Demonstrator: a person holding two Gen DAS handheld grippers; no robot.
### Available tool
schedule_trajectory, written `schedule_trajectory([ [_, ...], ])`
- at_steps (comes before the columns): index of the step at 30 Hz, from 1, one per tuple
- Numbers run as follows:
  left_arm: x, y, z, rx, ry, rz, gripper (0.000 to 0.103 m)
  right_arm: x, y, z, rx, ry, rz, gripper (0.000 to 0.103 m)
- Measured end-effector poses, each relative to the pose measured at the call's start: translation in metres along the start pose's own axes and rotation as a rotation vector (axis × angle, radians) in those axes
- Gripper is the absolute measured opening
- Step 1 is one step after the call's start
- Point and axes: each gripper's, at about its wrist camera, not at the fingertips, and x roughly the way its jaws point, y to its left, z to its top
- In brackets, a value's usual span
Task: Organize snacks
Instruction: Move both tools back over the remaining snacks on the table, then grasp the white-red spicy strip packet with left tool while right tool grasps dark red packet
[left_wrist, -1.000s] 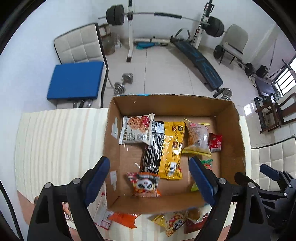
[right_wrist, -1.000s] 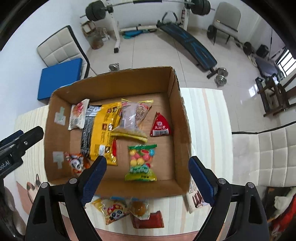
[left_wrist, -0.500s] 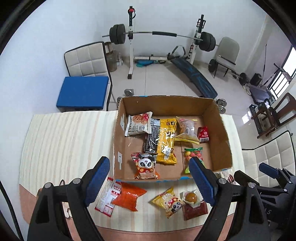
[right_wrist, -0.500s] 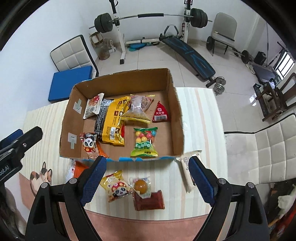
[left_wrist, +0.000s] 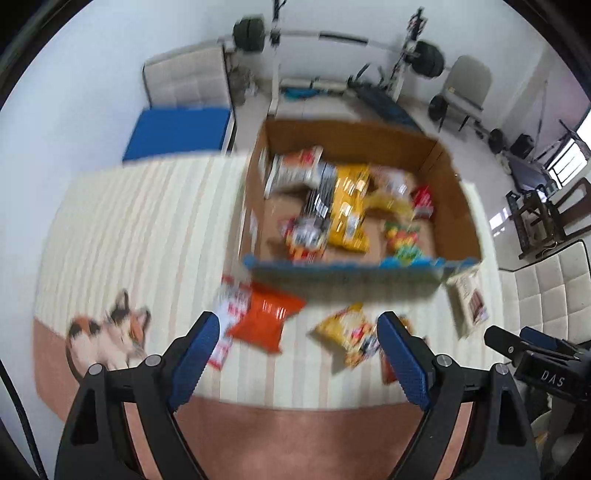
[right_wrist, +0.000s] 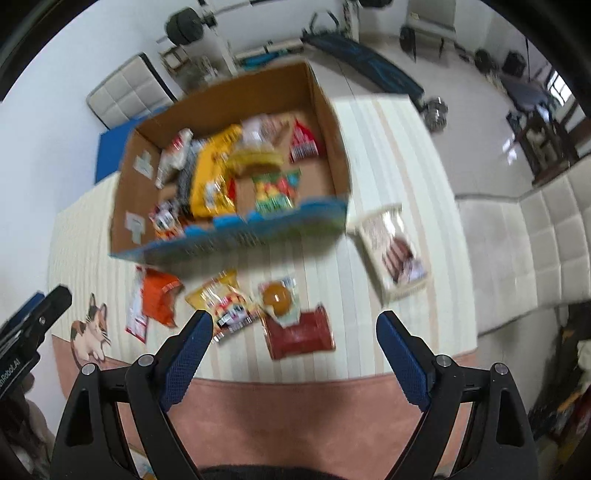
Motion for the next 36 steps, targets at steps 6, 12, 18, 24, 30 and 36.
schedule_trajectory([
  [6,0.061,0.047,-0.023,-0.094,0.144,0.034,0.087,0.074,-0.010,-0.022,0.048,0.163,0.018,0.092],
  [12,0.118,0.076,-0.027,-0.064,0.247,0.059,0.087,0.133,-0.009,-0.031,0.079,0.267,0.009,0.092],
  [18,0.171,0.086,-0.028,0.045,0.348,0.088,0.087,0.160,-0.004,-0.035,0.070,0.312,-0.018,0.092],
  [24,0.203,0.073,-0.030,0.173,0.388,0.138,0.087,0.177,0.005,-0.036,0.022,0.336,-0.054,0.092],
  [30,0.201,0.063,-0.026,0.152,0.347,0.088,0.074,0.195,0.015,-0.036,-0.053,0.370,-0.080,0.092],
  [36,0.193,0.063,-0.036,0.055,0.335,0.062,0.053,0.224,0.032,-0.036,-0.128,0.399,-0.155,0.089],
])
